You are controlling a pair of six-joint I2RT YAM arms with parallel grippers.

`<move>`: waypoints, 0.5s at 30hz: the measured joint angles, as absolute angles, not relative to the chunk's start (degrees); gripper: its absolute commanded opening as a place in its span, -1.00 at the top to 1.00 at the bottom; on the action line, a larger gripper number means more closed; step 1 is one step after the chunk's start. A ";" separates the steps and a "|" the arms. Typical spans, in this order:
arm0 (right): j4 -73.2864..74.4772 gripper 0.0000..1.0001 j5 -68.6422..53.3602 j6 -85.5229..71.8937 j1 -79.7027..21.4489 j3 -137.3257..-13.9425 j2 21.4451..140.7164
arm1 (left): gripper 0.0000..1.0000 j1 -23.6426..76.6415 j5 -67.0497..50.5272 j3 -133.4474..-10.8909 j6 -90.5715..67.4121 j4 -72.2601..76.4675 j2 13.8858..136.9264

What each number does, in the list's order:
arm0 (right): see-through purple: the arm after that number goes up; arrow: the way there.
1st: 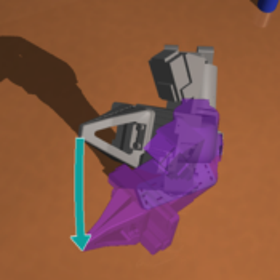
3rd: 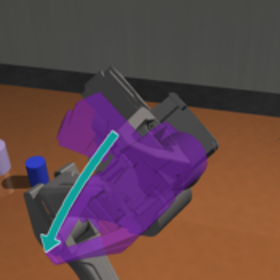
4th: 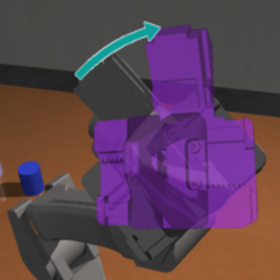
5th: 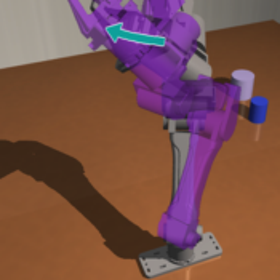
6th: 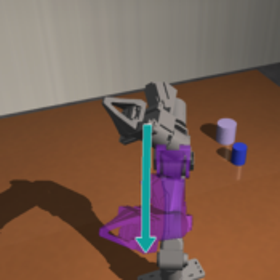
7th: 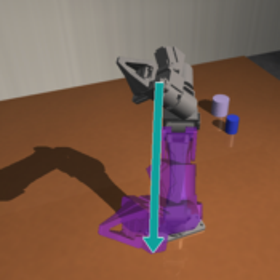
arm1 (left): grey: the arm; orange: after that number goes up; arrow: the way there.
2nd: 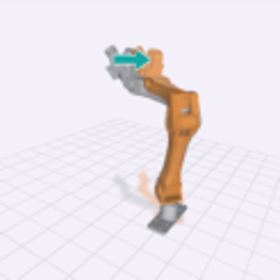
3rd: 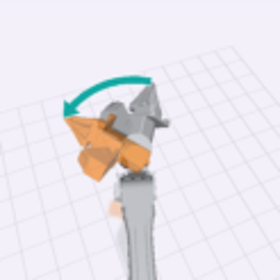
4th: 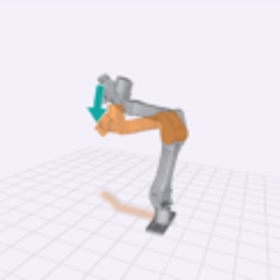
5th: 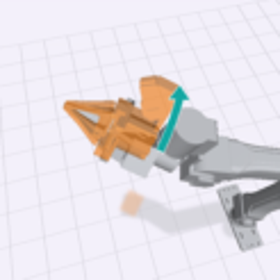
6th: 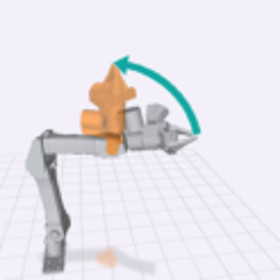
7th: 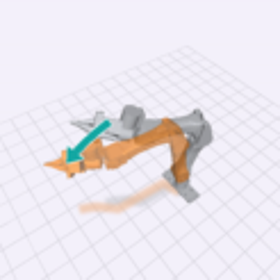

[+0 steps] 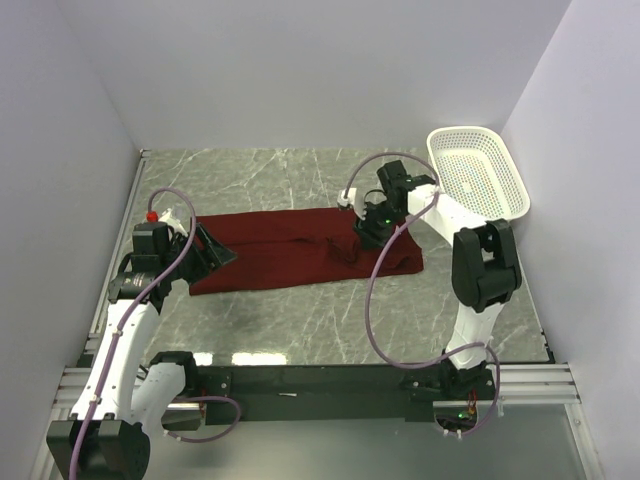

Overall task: Fold and stack the t-shirts
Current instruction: Fold the tshirt

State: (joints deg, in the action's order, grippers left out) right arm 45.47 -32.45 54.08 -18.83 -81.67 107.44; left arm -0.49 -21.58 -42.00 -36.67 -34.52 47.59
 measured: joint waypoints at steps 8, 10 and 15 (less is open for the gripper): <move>48.03 -0.06 -37.15 66.83 -16.80 -84.84 109.16 | -0.44 -0.49 -21.54 -42.00 -36.64 -34.63 47.59; 48.56 -0.06 -37.85 68.47 -16.80 -86.96 110.74 | -0.44 -0.49 -21.54 -42.00 -36.64 -34.79 47.57; 51.99 -0.06 -39.27 71.70 -16.84 -90.96 114.41 | -0.44 -0.49 -21.52 -42.00 -36.64 -34.96 47.46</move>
State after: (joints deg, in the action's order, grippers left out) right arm 51.99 -39.27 71.70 -16.84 -90.96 114.41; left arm -0.49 -21.52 -42.00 -36.64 -34.96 47.46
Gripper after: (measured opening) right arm 0.531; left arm 0.720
